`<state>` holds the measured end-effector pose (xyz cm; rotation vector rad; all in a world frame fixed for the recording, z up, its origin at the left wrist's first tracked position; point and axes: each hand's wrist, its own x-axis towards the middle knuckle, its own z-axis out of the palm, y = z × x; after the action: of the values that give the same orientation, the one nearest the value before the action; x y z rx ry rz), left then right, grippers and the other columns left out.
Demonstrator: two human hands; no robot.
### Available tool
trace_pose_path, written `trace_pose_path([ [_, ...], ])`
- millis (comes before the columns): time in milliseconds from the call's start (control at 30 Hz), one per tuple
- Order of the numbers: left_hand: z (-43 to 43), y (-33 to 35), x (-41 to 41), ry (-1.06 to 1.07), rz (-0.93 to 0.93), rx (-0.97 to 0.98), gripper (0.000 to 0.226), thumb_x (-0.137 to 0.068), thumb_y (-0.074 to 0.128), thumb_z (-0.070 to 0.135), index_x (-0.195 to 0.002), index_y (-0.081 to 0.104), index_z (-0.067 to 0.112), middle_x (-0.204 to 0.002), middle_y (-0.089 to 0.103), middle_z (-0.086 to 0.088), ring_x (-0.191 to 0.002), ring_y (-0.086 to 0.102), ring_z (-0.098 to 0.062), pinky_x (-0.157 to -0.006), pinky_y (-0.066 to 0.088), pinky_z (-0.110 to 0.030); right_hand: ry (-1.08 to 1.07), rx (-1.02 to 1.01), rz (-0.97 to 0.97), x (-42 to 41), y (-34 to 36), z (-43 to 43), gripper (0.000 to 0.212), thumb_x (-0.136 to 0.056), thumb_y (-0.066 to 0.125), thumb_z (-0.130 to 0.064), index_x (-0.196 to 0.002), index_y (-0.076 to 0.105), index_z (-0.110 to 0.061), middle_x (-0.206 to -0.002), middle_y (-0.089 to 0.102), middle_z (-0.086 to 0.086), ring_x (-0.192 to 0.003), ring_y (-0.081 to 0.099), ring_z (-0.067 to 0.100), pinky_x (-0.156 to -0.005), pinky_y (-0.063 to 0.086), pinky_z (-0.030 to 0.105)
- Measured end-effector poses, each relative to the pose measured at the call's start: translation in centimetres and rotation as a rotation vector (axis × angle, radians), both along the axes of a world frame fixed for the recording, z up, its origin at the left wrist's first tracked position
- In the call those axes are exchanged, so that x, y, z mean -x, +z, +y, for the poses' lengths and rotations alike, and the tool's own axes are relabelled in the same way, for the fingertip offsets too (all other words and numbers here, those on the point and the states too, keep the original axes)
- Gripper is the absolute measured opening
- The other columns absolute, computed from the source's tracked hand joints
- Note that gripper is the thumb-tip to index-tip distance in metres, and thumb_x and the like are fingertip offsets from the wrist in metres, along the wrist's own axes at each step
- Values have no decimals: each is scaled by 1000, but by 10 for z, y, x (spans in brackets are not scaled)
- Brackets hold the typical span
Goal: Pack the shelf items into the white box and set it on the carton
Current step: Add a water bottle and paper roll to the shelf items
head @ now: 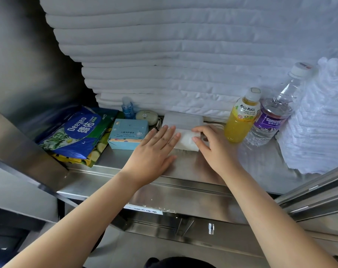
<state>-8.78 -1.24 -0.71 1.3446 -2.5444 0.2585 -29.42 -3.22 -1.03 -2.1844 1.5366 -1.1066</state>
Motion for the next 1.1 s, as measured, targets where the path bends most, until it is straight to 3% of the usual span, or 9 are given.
trace_pose_path([
  [67, 0, 5, -2, -9, 76, -28, 50, -96, 33, 34, -138, 45, 11, -145, 41, -9, -135, 36, -28, -112, 22, -46, 20, -24, -18, 2, -1, 1, 23, -88, 64, -19, -110, 63, -14, -109, 59, -2, -95, 51, 6, -84, 43, 18],
  [167, -7, 15, -5, -1, 196, 11, 44, -96, 47, 29, -136, 49, 10, -139, 49, -9, -131, 43, -27, -112, 26, -44, 56, -23, -12, 7, -2, 2, 28, -85, 68, -20, -112, 63, -13, -113, 58, -3, -102, 49, 4, -91, 41, 20],
  [300, -24, 26, -14, 55, 135, -139, 64, -95, 45, 44, -148, 22, 18, -153, 27, -2, -143, 16, -17, -117, 6, -32, 72, -45, -3, 11, -4, 5, 34, -83, 70, -21, -115, 60, -15, -116, 55, -4, -107, 46, 1, -95, 37, 15],
  [400, -33, 29, -17, 59, 80, -224, 66, -94, 41, 51, -149, 19, 21, -154, 25, 0, -143, 10, -13, -115, 1, -28, 77, -24, -28, 14, -6, 8, 35, -81, 72, -18, -113, 60, -14, -115, 55, -3, -109, 48, 5, -96, 31, 8],
  [633, -38, 44, -18, 29, 202, -324, 57, -86, 62, 44, -137, 42, 27, -136, 48, 3, -128, 36, -16, -102, 25, -23, 67, -20, -51, 13, -5, 13, 38, -74, 77, -14, -107, 59, -12, -109, 52, -6, -104, 49, 3, -93, 34, 8],
  [800, -44, 68, -23, -31, 325, -329, 59, -77, 74, 29, -129, 48, 25, -122, 57, 6, -110, 52, -13, -91, 38, -23, 69, -43, -20, -4, 0, 11, 53, -71, 78, -17, -118, 54, -12, -112, 51, 0, -95, 45, -3, -83, 32, 2],
  [867, -46, 77, -27, -36, 366, -362, 57, -76, 74, 22, -127, 48, 28, -121, 57, 8, -108, 54, -9, -90, 41, -23, 85, -36, 25, -19, 0, 7, 53, -72, 77, -18, -119, 53, -10, -113, 50, 3, -98, 49, 7, -80, 32, 5],
  [1000, -53, 86, -36, -20, 357, -413, 54, -79, 70, 12, -126, 51, 31, -124, 54, 10, -111, 48, -2, -87, 33, -11, 26, -23, 89, -50, -1, -2, 52, -75, 73, -26, -117, 50, -7, -115, 52, 6, -104, 52, 22, -76, 42, 27],
  [1100, -58, 93, -40, -24, 281, -432, 56, -80, 67, 7, -129, 51, 30, -127, 51, 11, -117, 44, -5, -92, 30, -13, -64, 39, 155, -69, -5, -7, 51, -73, 73, -28, -112, 52, -3, -109, 57, 9, -100, 53, 28, -75, 40, 33],
])
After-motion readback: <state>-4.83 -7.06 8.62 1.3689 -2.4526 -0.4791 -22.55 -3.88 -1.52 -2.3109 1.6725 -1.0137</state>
